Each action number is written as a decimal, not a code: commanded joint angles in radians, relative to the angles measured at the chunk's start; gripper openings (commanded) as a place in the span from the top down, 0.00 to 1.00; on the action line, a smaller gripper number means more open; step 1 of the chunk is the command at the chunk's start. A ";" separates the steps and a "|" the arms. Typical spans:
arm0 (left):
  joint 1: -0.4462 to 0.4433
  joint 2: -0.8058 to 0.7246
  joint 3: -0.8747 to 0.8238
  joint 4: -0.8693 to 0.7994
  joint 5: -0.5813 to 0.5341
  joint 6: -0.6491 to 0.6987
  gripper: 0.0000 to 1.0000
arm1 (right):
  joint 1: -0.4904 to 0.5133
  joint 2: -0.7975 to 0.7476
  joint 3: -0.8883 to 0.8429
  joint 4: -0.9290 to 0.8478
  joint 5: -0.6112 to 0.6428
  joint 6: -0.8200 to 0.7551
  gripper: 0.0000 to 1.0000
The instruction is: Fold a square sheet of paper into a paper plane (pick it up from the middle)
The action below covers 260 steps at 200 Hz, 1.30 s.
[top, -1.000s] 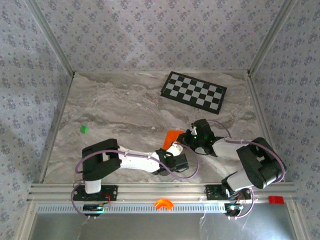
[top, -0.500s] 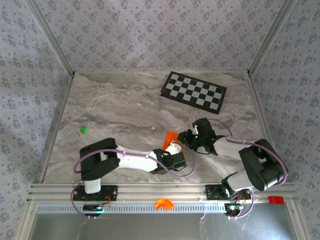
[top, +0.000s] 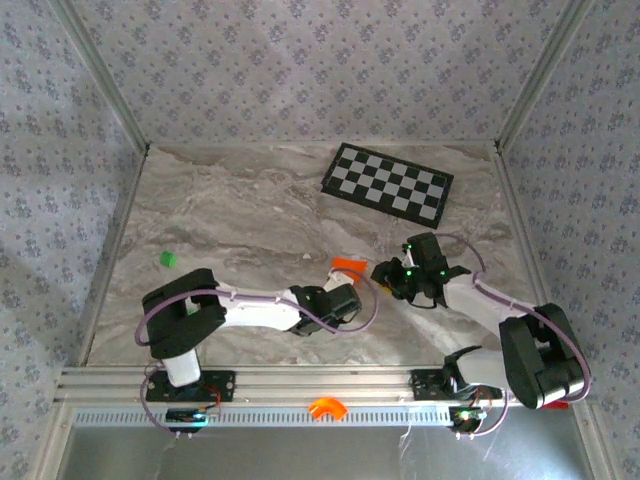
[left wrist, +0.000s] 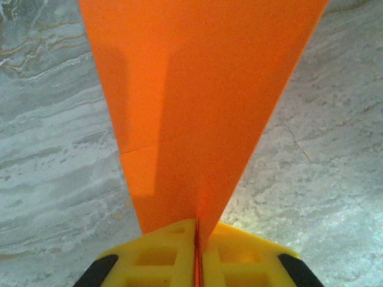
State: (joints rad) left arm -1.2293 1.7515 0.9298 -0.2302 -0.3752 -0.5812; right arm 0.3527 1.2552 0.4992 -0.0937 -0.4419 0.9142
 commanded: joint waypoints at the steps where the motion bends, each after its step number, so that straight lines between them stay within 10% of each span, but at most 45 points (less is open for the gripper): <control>1: 0.012 -0.015 -0.023 0.012 0.080 -0.012 0.89 | -0.003 -0.016 -0.021 0.036 -0.055 -0.016 0.61; 116: 0.017 -0.029 -0.025 -0.003 0.054 0.008 0.86 | 0.098 0.174 0.104 0.083 -0.061 0.135 0.50; 201: 0.002 -0.023 0.023 -0.076 0.008 0.078 0.79 | 0.120 0.228 0.125 0.072 -0.072 0.145 0.89; 260: -0.024 -0.001 0.069 -0.113 -0.039 0.108 0.76 | 0.119 0.227 0.118 0.095 -0.095 0.161 0.88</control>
State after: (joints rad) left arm -1.2400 1.7428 0.9596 -0.2962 -0.3756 -0.4992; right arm 0.4728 1.4757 0.6075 0.0048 -0.5159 1.0615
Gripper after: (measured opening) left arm 0.239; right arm 0.085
